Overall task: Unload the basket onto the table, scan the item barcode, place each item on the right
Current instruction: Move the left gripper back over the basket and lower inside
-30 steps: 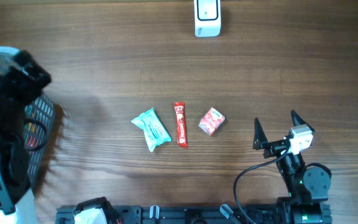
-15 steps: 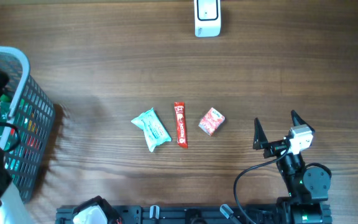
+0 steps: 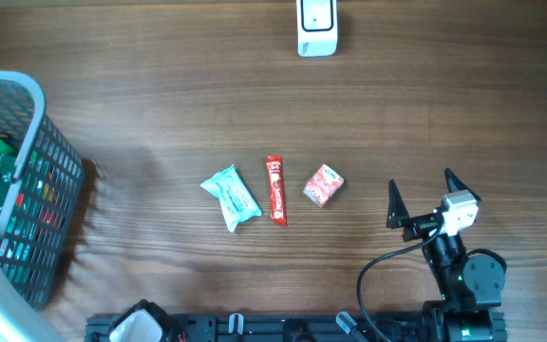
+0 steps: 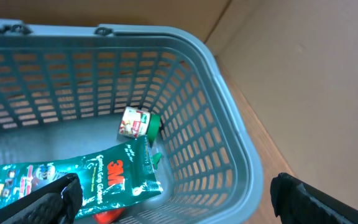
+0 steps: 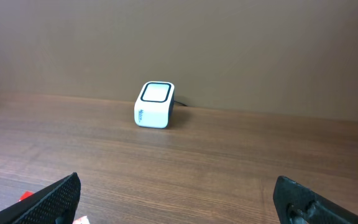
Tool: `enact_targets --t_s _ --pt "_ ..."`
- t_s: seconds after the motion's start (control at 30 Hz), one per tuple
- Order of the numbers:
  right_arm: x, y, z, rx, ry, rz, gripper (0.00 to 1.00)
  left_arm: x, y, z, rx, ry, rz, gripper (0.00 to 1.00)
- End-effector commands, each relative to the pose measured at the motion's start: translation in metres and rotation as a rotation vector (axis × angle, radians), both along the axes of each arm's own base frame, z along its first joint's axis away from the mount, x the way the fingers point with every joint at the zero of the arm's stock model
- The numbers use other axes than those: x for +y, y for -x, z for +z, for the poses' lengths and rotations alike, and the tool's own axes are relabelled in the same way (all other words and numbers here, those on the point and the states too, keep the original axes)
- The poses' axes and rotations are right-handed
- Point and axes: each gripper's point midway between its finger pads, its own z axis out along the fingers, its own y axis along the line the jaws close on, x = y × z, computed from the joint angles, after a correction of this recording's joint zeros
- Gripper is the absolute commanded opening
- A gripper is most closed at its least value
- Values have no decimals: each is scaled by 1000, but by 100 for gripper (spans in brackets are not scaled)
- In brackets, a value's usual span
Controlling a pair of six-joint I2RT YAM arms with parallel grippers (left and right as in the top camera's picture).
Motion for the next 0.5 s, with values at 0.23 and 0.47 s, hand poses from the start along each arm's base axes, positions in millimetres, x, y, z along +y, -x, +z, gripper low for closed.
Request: enact_targets --t_s 0.23,0.47 --pt "-2 0 1 -10 14 -13 100 31 2 -12 -125 183 13 100" --pt "-2 0 1 -10 13 -13 100 43 -3 -27 -103 223 31 100"
